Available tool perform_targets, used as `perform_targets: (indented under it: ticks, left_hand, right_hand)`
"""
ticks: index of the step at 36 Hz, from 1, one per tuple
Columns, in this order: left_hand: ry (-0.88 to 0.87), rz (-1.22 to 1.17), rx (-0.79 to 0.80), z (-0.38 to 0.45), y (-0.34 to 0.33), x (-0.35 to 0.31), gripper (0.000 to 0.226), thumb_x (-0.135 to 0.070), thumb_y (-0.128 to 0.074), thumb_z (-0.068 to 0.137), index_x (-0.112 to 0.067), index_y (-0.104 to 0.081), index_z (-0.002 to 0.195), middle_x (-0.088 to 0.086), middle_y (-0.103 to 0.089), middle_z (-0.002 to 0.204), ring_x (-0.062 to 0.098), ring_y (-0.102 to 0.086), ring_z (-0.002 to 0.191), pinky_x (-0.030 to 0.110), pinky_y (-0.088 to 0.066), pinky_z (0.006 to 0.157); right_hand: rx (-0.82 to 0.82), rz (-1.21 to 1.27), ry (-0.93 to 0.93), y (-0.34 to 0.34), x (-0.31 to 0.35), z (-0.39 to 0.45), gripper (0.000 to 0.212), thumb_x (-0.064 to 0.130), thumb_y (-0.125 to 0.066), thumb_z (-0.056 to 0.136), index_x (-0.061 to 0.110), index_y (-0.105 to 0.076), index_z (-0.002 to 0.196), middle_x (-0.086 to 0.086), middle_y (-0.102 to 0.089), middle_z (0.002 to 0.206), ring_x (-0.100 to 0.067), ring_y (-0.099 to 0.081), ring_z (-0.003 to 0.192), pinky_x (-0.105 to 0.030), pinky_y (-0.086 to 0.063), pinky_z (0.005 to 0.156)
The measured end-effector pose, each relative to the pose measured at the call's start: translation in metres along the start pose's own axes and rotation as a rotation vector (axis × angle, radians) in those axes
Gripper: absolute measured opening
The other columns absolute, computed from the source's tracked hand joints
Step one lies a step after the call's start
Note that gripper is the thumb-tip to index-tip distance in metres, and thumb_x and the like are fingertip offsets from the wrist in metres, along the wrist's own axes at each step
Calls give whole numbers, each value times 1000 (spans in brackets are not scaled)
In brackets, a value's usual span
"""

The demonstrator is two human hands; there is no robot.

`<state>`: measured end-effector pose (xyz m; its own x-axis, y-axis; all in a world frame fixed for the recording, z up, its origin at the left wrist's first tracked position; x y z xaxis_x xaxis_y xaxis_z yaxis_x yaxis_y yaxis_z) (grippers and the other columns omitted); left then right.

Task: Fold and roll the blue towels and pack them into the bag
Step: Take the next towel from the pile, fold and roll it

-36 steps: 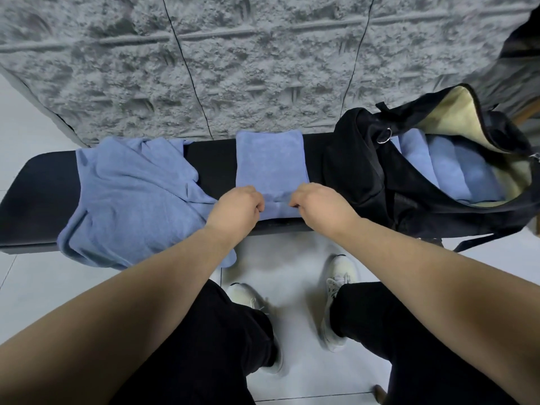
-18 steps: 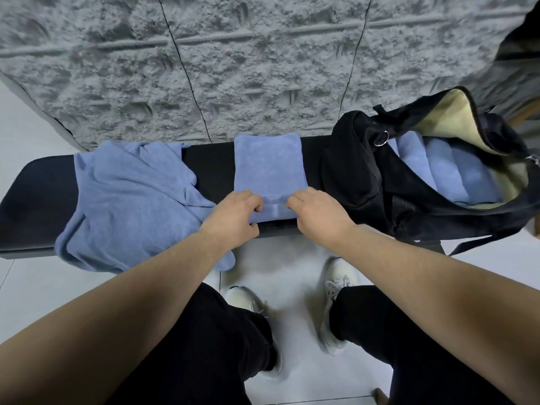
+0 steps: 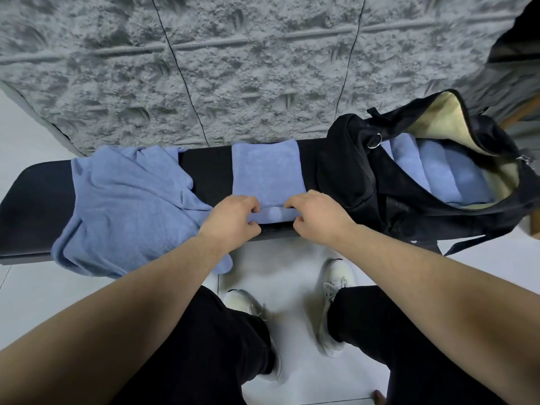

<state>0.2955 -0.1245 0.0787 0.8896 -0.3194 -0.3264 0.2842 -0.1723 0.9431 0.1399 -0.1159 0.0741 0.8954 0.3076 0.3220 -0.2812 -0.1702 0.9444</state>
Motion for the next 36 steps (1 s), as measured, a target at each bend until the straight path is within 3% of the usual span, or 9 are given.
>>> perform_targets:
  ticks: [5,9,16,21,24,27,32,36]
  left_hand:
    - [14,-29,35,-1,-1,-3,14,-20,-60,83,-18,-61,97,-5,-57,84,15,-49,81,30,-45,67]
    - [23,-45,41,-2,0,-4,10,-21,-59,85,-17,-62,94,-4,-57,81,16,-51,81,32,-47,68]
    - [44,-91,20,2,-2,2,9,-20,-54,87,-19,-61,93,-7,-55,78,16,-51,77,25,-36,60]
    - [48,-128,24,5,-3,4,13,-15,-51,87,-16,-63,95,-3,-60,94,20,-56,83,32,-47,70]
    - [33,-144,15,7,-5,7,17,-13,-50,88,-15,-65,96,-4,-54,99,20,-56,87,30,-46,74]
    - [38,-159,2,8,-6,11,21,-11,-50,90,-13,-67,102,-2,-51,105,20,-56,91,29,-45,79]
    - [78,-186,-8,11,-9,17,29,-10,-50,93,-11,-68,116,5,-53,117,24,-54,105,33,-46,94]
    - [69,-96,-30,13,-8,16,34,-12,-48,94,-20,-65,122,1,-54,120,24,-45,110,31,-37,93]
  right_hand:
    - [92,87,-59,0,-5,-4,35,12,-49,81,25,-48,114,0,-60,100,-23,-50,100,-37,-47,77]
    - [151,94,-67,0,-5,-5,35,9,-49,80,24,-49,112,-2,-58,94,-22,-49,95,-37,-47,73]
    - [148,173,-100,-1,-12,-2,34,9,-47,84,24,-57,113,3,-60,109,-20,-54,101,-34,-46,83]
    - [105,220,-124,4,-16,1,30,8,-48,87,22,-66,107,5,-58,110,-16,-53,103,-31,-45,88]
    - [64,199,-103,4,-16,4,34,8,-47,89,23,-70,109,3,-58,114,-19,-47,110,-28,-41,95]
    - [20,127,-97,4,-18,9,36,13,-46,94,29,-70,115,3,-57,113,-23,-43,104,-33,-38,98]
    - [-28,75,-81,5,-18,12,36,16,-48,97,31,-59,127,5,-56,115,-17,-38,96,-33,-36,94]
    - [-49,76,-30,6,-13,14,33,8,-50,93,26,-61,119,5,-60,115,-19,-45,100,-29,-34,88]
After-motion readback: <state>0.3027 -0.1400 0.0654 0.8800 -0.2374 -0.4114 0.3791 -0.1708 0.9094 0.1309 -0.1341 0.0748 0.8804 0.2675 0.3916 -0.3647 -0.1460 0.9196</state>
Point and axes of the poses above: each hand's wrist, its own z-axis towards the middle knuckle, its own y-axis out of the back of the hand, x = y × z, the point moved 8 cm from there along z, towards the middle knuckle
